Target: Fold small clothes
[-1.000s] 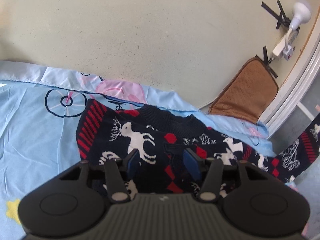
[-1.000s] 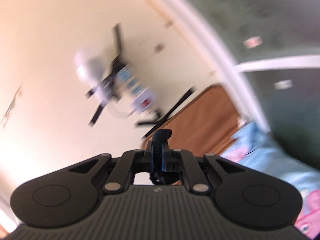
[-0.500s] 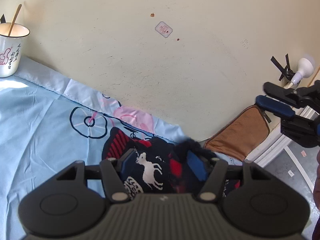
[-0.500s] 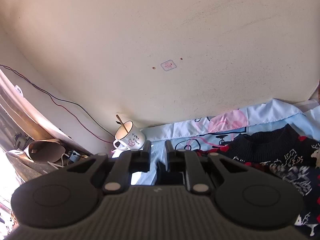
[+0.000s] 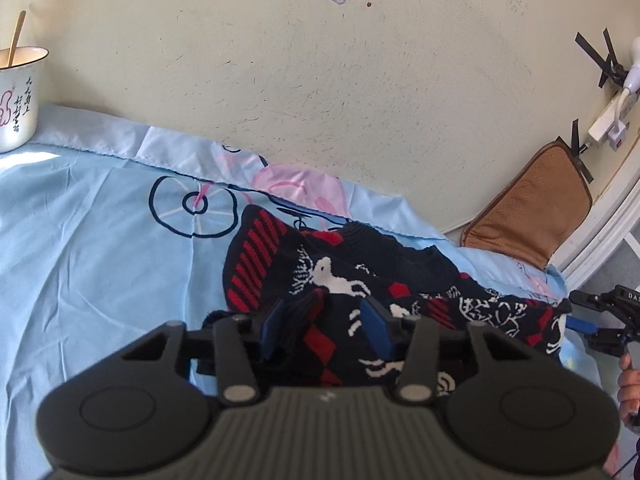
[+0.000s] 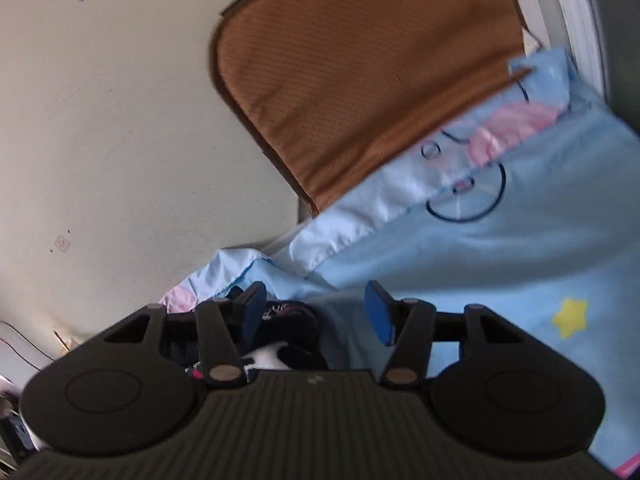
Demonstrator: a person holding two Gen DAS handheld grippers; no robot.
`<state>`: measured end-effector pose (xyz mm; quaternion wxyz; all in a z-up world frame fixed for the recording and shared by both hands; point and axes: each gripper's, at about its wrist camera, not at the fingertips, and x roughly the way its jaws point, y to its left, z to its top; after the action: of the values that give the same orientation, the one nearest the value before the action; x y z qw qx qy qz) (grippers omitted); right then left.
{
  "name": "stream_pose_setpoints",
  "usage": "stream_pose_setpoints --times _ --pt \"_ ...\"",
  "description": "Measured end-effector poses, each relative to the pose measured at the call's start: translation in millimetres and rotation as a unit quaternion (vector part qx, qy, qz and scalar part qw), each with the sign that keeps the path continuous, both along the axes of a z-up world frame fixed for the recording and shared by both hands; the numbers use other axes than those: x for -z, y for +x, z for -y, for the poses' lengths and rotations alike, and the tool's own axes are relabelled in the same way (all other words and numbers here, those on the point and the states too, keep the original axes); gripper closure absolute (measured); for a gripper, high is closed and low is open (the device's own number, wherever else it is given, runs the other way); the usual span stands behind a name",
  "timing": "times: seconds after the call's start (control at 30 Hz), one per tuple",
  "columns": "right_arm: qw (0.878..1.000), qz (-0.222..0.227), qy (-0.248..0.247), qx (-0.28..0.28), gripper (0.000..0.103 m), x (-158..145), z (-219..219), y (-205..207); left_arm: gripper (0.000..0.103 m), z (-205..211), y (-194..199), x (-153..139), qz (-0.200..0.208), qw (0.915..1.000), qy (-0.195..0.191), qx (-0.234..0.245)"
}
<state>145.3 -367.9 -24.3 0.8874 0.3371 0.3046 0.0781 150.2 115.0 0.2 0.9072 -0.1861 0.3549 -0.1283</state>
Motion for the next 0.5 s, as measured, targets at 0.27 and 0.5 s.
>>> stream_pose_setpoints --times 0.27,0.5 --pt "0.987 -0.047 0.112 -0.105 0.089 14.0 -32.6 52.3 0.09 -4.3 6.6 6.6 -0.01 0.9998 0.015 -0.013" --pt "0.99 0.076 -0.097 -0.07 0.101 -48.5 -84.8 75.7 0.094 -5.4 7.4 5.8 -0.012 0.9996 0.016 -0.02"
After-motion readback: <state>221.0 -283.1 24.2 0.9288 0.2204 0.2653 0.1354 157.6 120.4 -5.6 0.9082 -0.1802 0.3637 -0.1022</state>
